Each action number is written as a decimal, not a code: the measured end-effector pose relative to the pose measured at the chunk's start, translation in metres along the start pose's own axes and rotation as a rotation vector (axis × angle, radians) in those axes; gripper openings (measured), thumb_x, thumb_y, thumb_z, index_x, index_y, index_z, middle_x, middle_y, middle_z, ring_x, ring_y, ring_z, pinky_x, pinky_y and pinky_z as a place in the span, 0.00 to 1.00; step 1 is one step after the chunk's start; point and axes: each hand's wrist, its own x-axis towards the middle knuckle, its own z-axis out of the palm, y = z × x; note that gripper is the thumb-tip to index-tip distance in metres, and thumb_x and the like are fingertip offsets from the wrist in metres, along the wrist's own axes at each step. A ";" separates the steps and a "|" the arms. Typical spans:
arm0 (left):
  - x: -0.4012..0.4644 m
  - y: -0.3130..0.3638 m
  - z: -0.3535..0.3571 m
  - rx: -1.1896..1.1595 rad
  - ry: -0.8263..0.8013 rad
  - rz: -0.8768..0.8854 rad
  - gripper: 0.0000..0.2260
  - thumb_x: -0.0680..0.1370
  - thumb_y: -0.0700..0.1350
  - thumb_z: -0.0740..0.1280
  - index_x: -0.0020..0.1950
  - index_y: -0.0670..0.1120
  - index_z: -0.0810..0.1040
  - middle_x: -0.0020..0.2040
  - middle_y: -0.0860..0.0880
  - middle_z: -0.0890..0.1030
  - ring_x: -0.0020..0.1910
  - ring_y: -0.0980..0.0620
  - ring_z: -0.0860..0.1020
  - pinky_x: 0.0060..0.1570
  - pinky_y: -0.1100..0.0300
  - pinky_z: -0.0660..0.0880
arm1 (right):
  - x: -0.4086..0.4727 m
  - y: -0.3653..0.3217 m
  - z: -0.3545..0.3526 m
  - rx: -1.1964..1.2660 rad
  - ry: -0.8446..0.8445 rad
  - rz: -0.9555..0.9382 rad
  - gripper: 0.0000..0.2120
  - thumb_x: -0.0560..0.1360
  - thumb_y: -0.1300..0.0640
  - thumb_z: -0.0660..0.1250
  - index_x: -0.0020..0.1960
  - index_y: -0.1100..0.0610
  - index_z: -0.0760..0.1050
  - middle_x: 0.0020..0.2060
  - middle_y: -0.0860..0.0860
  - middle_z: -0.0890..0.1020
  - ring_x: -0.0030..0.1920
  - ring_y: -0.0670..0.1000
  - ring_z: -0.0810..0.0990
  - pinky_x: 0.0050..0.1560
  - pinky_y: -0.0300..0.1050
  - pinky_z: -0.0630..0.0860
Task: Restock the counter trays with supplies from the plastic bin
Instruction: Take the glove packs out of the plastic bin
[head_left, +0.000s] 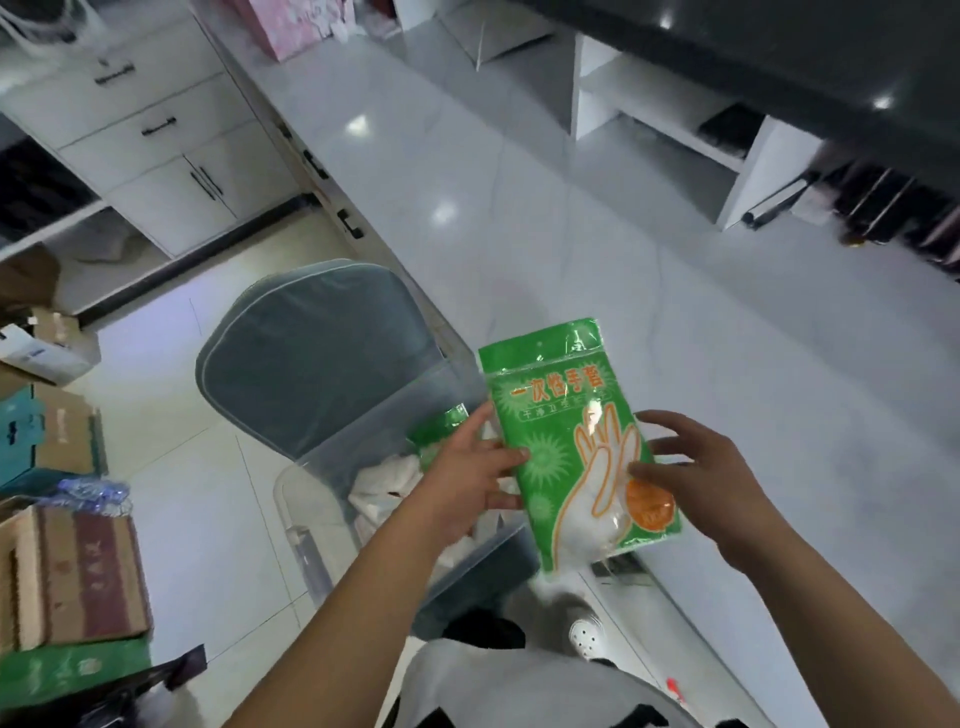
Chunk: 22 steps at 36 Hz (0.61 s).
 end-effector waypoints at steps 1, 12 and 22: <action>0.009 0.005 0.009 0.006 0.004 -0.001 0.31 0.76 0.30 0.67 0.76 0.51 0.66 0.50 0.44 0.85 0.40 0.48 0.85 0.29 0.56 0.80 | 0.004 -0.001 -0.001 -0.056 0.036 -0.017 0.24 0.68 0.65 0.76 0.59 0.44 0.79 0.49 0.52 0.83 0.39 0.51 0.85 0.35 0.44 0.82; 0.089 0.033 0.085 0.339 -0.101 0.184 0.37 0.73 0.29 0.68 0.78 0.53 0.64 0.67 0.46 0.73 0.58 0.47 0.78 0.58 0.46 0.79 | 0.027 -0.011 -0.022 -0.498 0.342 -0.012 0.32 0.66 0.48 0.77 0.68 0.46 0.73 0.68 0.57 0.72 0.64 0.60 0.74 0.63 0.57 0.73; 0.108 -0.006 0.049 1.496 -0.274 0.509 0.27 0.82 0.53 0.59 0.80 0.58 0.54 0.81 0.46 0.58 0.79 0.40 0.54 0.77 0.41 0.51 | 0.013 0.014 0.000 -0.924 0.160 0.111 0.33 0.73 0.40 0.68 0.75 0.43 0.62 0.77 0.48 0.62 0.74 0.58 0.61 0.70 0.60 0.64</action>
